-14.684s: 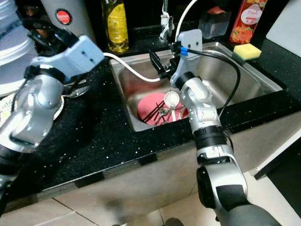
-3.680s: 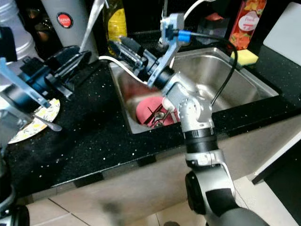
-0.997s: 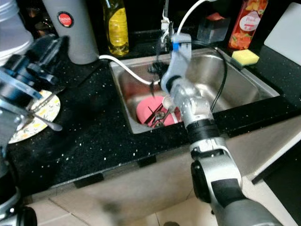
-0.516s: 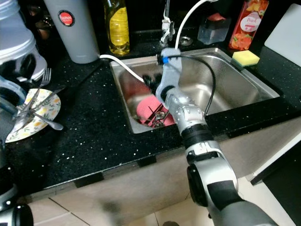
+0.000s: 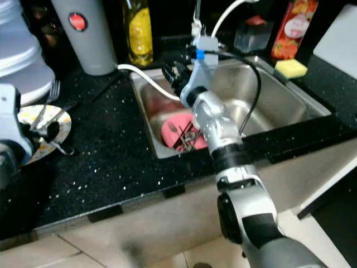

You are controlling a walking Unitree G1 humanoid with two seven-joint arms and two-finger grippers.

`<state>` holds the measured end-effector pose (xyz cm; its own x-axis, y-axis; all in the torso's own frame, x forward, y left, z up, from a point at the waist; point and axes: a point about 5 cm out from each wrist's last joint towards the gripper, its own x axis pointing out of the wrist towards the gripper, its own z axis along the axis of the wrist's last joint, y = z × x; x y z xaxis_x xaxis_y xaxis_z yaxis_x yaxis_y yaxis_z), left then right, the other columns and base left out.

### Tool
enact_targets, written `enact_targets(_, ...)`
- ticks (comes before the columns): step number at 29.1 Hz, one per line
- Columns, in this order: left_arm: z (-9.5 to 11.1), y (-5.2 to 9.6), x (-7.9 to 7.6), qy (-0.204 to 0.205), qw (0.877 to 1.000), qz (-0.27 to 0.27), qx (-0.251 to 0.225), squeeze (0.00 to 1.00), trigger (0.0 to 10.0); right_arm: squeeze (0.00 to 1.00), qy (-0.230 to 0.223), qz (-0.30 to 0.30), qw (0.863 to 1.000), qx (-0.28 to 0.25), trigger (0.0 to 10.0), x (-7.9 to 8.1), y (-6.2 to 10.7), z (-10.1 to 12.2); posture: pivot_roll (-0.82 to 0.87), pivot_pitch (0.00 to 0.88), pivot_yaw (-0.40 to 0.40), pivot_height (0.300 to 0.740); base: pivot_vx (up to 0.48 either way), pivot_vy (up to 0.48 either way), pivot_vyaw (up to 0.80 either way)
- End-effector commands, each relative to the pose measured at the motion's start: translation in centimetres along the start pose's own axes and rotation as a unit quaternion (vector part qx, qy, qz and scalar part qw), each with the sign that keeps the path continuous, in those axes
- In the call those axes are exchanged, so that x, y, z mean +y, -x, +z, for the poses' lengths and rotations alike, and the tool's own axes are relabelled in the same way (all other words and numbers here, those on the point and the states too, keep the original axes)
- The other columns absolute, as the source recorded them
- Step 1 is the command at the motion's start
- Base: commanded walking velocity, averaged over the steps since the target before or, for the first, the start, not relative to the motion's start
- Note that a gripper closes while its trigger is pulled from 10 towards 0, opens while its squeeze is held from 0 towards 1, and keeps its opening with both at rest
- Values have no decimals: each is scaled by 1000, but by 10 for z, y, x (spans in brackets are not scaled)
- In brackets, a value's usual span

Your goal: Kitchen organization

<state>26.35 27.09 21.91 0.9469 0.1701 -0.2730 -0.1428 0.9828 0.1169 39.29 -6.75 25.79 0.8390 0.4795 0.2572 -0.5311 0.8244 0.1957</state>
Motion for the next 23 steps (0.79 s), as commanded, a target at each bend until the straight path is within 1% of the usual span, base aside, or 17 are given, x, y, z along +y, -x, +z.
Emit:
enact_targets(1, 2, 1, 4, -17, 1000, -2, 10, 1000, 10000, 0, -3, -4, 1000, -2, 10000, -2, 1, -2, 129, 0, -24, 740, 0, 0, 0)
enact_targets(2, 2, 1, 4, -21, 1000, -7, 17, 1000, 10000, 0, -4, -2, 1000, -3, 10000, -1, 1, -2, 125, 0, -18, 740, 0, 0, 0)
enact_targets(3, 1, 0, 7, -29, 999, -6, 26, 933, 10000, 0, -5, -1, 1000, -4, 10000, -1, 1, -2, 125, 0, -16, 740, 0, 0, 0)
enact_targets(4, 1, 0, 7, -29, 999, -6, 26, 933, 10000, 0, -5, -1, 1000, -4, 10000, -1, 1, -2, 125, 0, -16, 740, 0, 0, 0)
enact_targets(5, 0, 0, 10, -34, 999, -3, 33, 0, 10000, 0, -5, -1, 1000, -5, 10000, -1, 2, -2, 125, 0, -16, 740, 0, 0, 0)
enact_targets(6, -1, -1, 14, -34, 999, 1, 38, 0, 10000, 0, -6, -1, 1000, -5, 10000, 0, 2, -2, 123, 0, -13, 740, 0, 0, 0)
enact_targets(7, -1, -1, 14, -34, 999, 1, 38, 0, 10000, 0, -6, -1, 1000, -5, 10000, 0, 2, -2, 123, 0, -13, 740, 0, 0, 0)
enact_targets(8, -5, -1, 18, -28, 999, 0, 47, 0, 10000, 0, -6, -1, 1000, -5, 10000, -1, 2, -2, 124, 0, -12, 740, 0, 0, 0)
enact_targets(9, -5, -1, 18, -28, 999, 0, 47, 0, 10000, 0, -6, -1, 1000, -5, 10000, -1, 2, -2, 124, 0, -12, 740, 0, 0, 0)
enact_targets(12, -19, 0, 26, 1, 997, -3, 75, 0, 10000, 0, -7, -4, 1000, -5, 10000, -3, 4, -3, 120, 0, -10, 740, 0, 0, 0)
enact_targets(13, -24, 0, 27, 11, 996, -4, 83, 0, 10000, 0, -6, -5, 1000, -6, 10000, -3, 4, -3, 120, 0, -10, 740, 0, 0, 0)
enact_targets(16, -37, 1, 27, 17, 995, -1, 102, 0, 10000, 0, -6, -4, 1000, -6, 10000, -4, 4, -3, 120, 0, -13, 740, 0, 0, 0)
enact_targets(19, -41, 1, 27, 15, 994, 3, 109, 0, 10000, 0, -6, -4, 1000, -6, 10000, -4, 4, -3, 120, 0, -15, 740, 0, 0, 0)
enact_targets(20, -44, 1, 26, 14, 993, 4, 115, 0, 7294, 0, -6, -3, 1000, -6, 10000, -3, 4, -3, 119, 0, -16, 740, 0, 0, 0)
enact_targets(21, -46, 0, 27, 10, 993, 13, 120, 0, 0, 0, -6, -1, 1000, -6, 10000, -3, 3, -2, 121, 0, -20, 740, 0, 0, 0)
enact_targets(23, -47, -1, 26, -2, 993, 23, 119, 0, 0, 0, -5, 1, 1000, -6, 10000, -2, 2, -2, 121, 0, -23, 740, 0, 0, 0)
